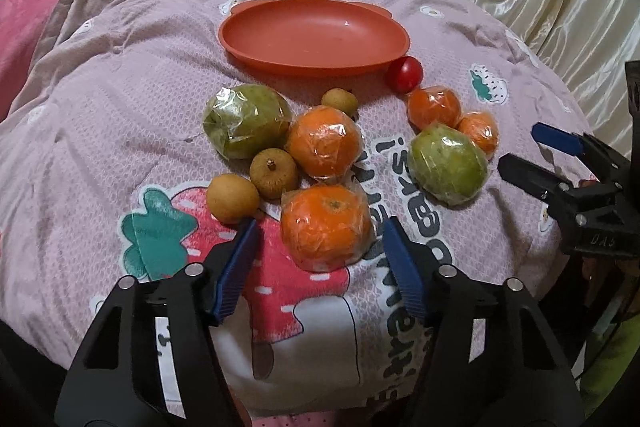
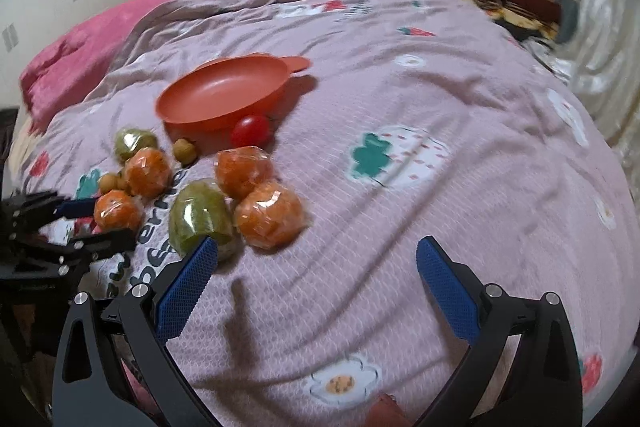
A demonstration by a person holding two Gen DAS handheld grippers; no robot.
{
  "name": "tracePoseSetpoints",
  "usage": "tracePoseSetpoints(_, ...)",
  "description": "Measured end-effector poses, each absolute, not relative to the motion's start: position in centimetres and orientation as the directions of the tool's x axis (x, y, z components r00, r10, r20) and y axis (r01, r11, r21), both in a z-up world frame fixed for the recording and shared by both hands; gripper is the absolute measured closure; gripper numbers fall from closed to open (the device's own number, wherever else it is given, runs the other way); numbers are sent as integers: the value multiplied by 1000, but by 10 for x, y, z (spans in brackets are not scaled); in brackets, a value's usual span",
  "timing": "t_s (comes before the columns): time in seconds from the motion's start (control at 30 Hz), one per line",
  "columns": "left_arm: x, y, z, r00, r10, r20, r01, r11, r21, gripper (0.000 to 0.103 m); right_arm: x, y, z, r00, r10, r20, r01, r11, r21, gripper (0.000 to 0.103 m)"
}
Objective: Organize fruits
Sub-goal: 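Close the left tool on a wrapped mandarin while the right tool grasps another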
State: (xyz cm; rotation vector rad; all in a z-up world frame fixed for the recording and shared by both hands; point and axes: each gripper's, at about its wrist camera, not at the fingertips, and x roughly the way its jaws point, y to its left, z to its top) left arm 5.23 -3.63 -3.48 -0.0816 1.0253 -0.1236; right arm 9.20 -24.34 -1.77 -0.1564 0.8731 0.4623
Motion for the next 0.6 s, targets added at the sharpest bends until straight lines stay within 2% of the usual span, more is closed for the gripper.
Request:
tracePoseSetpoints(0.2, 60, -35, -36, 509, -155, -847, 67, 988, -141, 56, 103, -234, -20, 514, 357, -780, -537, 843, 32, 7)
tracePoseSetpoints(0.27, 61, -36, -37, 508, -164, -846, 77, 986, -145, 61, 105, -234, -19, 500, 376, -780, -555, 831, 45, 19)
tracePoseSetpoints(0.3, 61, -37, -37, 507, -167, -846, 82, 986, -146, 63, 107, -235, -18, 494, 381, -781, -559, 827, 49, 33)
tracePoseSetpoints(0.47, 61, -37, -37, 505, -172, -846, 89, 985, -147, 63, 109, -235, -14, 470, 416, -778, -604, 795, 60, 36)
tracePoseSetpoints(0.53, 62, -38, -37, 504, -174, -846, 90, 985, -150, 64, 107, -232, -14, 442, 446, -779, -636, 768, 79, 44)
tracePoseSetpoints(0.6, 63, -36, -37, 501, -182, -846, 91, 983, -157, 64, 106, -228, -15, 422, 464, -779, -661, 745, 86, 48)
